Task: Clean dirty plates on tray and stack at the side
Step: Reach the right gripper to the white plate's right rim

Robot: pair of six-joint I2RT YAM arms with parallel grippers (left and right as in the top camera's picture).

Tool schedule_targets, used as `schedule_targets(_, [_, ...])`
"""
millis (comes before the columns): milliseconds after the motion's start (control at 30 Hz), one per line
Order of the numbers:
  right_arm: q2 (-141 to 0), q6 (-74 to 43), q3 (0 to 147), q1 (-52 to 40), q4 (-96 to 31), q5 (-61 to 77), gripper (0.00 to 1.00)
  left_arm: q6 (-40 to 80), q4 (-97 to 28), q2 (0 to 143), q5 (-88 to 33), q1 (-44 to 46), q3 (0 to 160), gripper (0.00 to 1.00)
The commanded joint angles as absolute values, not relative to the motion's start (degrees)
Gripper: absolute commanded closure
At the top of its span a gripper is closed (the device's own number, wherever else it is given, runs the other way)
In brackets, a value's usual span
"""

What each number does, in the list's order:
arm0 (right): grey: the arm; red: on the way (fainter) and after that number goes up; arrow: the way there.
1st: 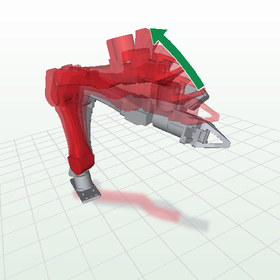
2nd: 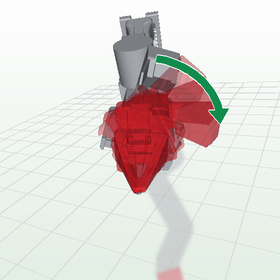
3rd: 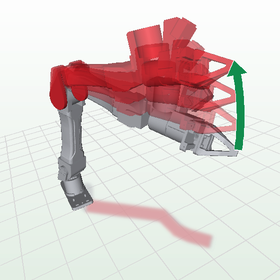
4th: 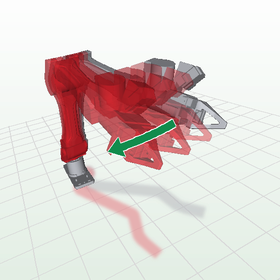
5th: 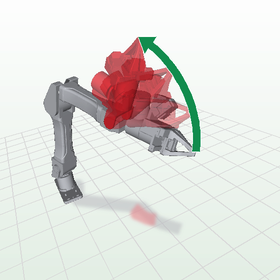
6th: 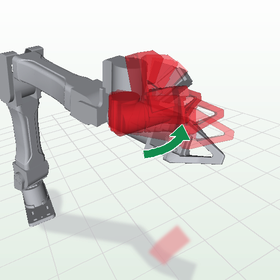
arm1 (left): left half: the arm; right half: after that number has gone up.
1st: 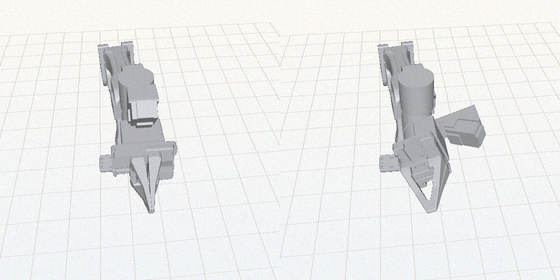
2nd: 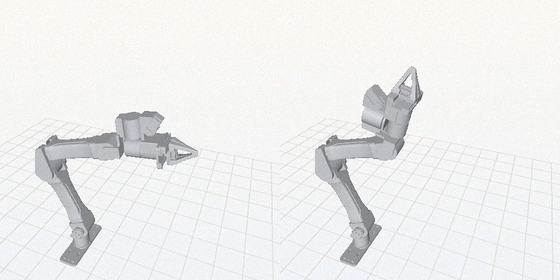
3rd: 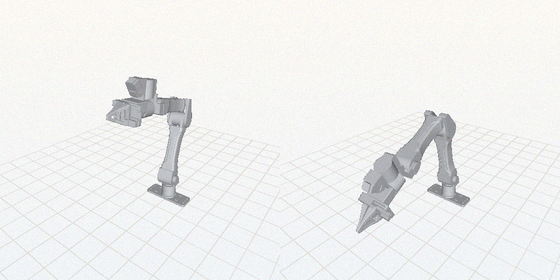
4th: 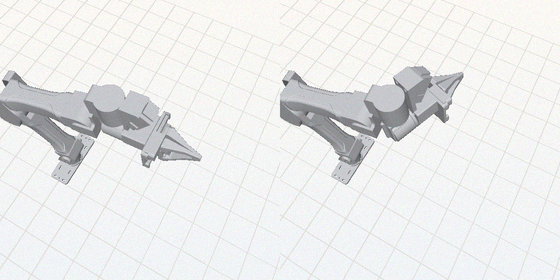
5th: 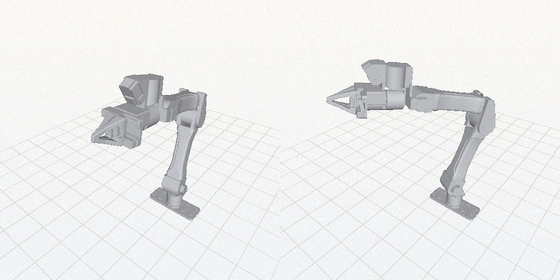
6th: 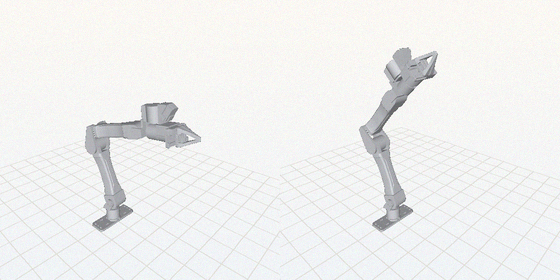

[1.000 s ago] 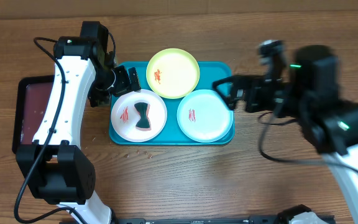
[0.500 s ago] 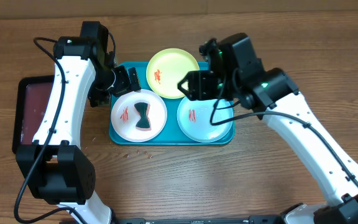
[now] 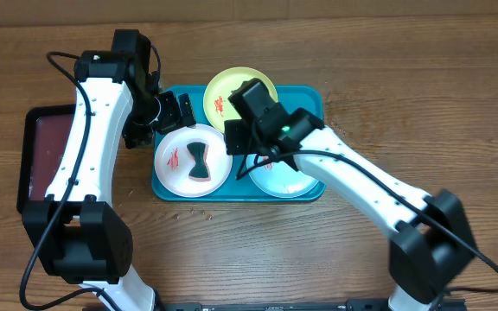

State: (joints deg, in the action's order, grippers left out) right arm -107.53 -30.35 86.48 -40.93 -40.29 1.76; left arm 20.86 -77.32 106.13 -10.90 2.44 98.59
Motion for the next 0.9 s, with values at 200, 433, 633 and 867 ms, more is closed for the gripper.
schedule_targets(200, [-113.9,-29.3,87.7,-41.1,-34.7,1.3,0.65,20.4,-77.3,105.9,-10.9,2.6,98.4,0.0])
schedule_targets(433, [-118.7,-27.7,87.7,-41.1,-31.6,2.6,0.64,20.4,-77.3,105.9,-11.0,2.6,98.4,0.0])
schedule_targets(633, [-119.6,-26.5,87.7,-41.1,-31.2,2.2,0.63,20.4,-77.3,105.9,-10.9,2.6,98.4,0.0])
schedule_targets(867, [-120.6,-26.6,85.5,-41.1,-28.1,2.2,0.64,20.4,-77.3,105.9,-11.0,2.6,98.4,0.0])
